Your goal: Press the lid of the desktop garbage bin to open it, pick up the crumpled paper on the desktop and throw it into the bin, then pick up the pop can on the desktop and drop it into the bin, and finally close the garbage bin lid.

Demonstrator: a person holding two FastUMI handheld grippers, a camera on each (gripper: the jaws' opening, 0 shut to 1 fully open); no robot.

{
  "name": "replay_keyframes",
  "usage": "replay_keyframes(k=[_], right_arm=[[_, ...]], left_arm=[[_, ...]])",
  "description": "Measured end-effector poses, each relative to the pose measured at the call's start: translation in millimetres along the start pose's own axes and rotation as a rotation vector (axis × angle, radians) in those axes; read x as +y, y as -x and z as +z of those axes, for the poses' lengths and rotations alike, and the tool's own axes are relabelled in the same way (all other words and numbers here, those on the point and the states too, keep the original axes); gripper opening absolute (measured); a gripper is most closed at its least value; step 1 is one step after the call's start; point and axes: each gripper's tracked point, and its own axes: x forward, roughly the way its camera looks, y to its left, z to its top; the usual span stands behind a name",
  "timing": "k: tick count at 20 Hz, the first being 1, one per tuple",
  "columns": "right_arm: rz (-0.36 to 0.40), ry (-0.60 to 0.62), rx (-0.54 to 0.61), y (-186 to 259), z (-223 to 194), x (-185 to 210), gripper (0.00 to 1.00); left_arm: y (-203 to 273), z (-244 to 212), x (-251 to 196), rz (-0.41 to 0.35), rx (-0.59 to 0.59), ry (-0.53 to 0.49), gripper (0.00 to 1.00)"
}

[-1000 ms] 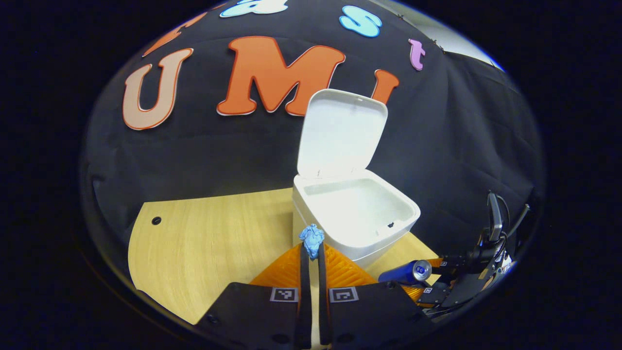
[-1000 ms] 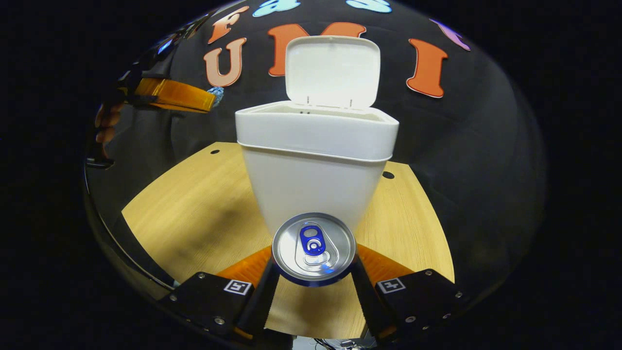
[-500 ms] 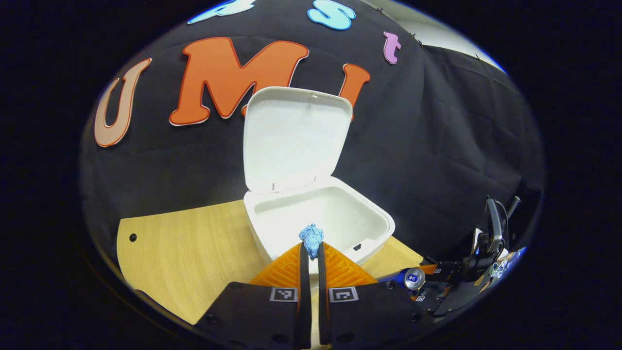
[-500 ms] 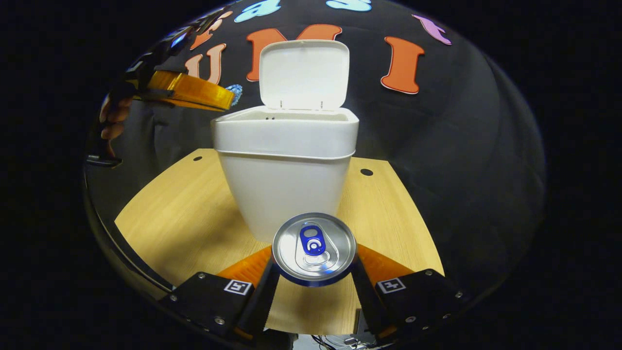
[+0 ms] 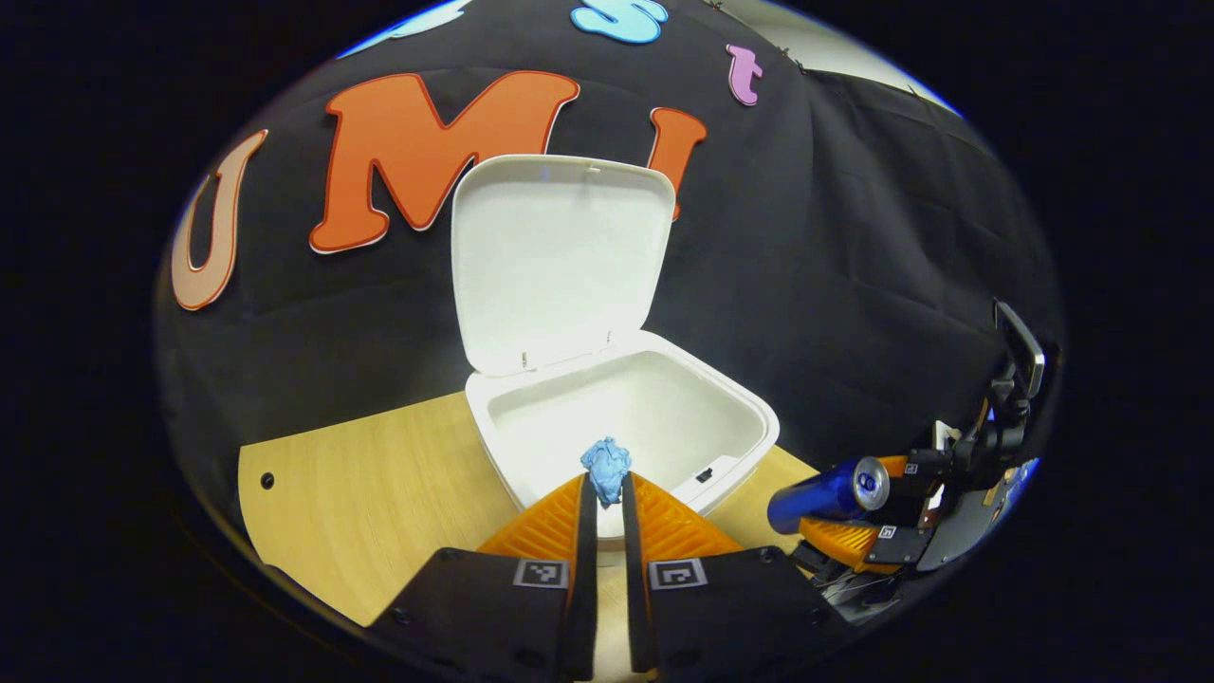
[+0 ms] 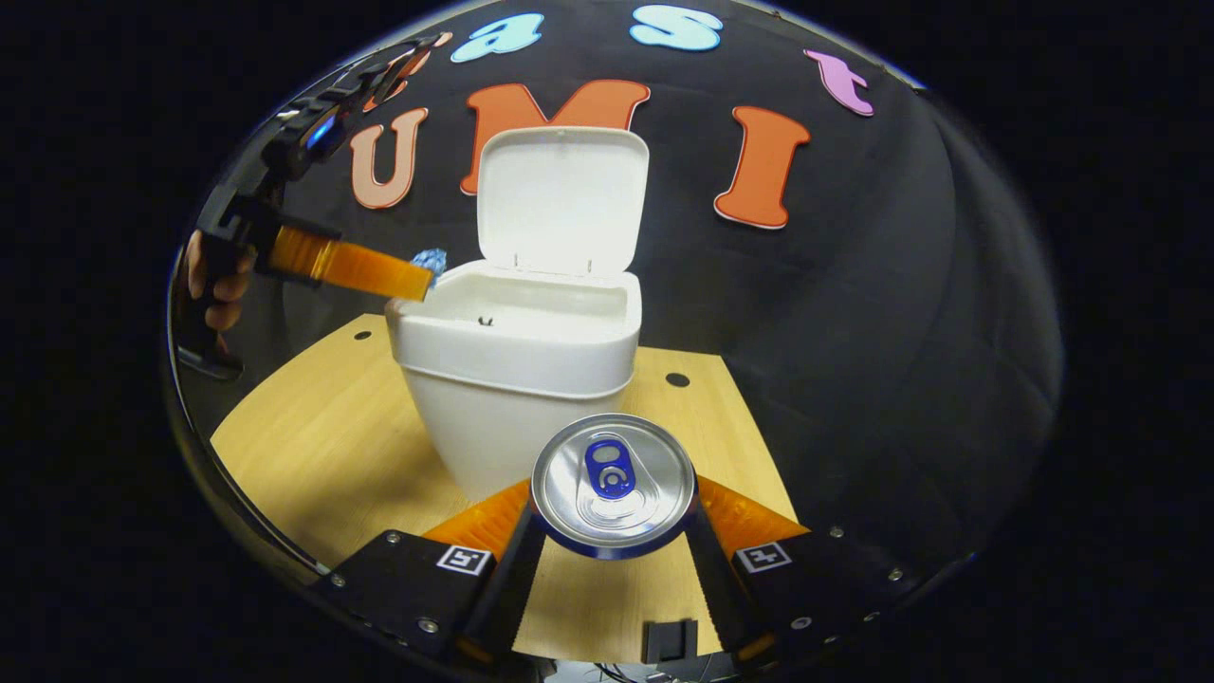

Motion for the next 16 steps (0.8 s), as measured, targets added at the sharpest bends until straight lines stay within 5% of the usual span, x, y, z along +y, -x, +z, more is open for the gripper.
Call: replay_keyframes(k=[5, 6, 7, 11, 14, 16], right_arm=[[-0.006, -0.018, -0.104, 5.0, 53.8, -18.6, 0.73], [-0.009, -0.011, -0.118, 4.8, 64.2, -20.0, 0.79], [-0.011, -0.005, -0.131, 5.8, 71.2, -20.6, 0.79], [0.009, 0.012, -0.187, 6.2, 100.7, -19.7, 0.79], [0.023, 0.04, -0.213, 2.9, 114.2, -18.7, 0.78], [0.034, 0.047, -0.222, 0.1, 123.4, -15.3, 0.78]], left_arm=[[0.6, 0.7, 5.1, 0.008, -0.018, -0.022, 0.29], [2.8, -1.9, 3.4, -0.003, -0.015, -0.022, 0.31], [2.7, -1.7, 1.1, -0.014, -0.023, -0.028, 0.45], [8.1, 1.7, 4.3, 0.013, -0.044, -0.077, 0.74], [11.8, 4.3, 6.0, 0.012, -0.068, -0.067, 0.79], [16.3, 4.1, 9.8, 0.021, -0.085, -0.063, 0.92]])
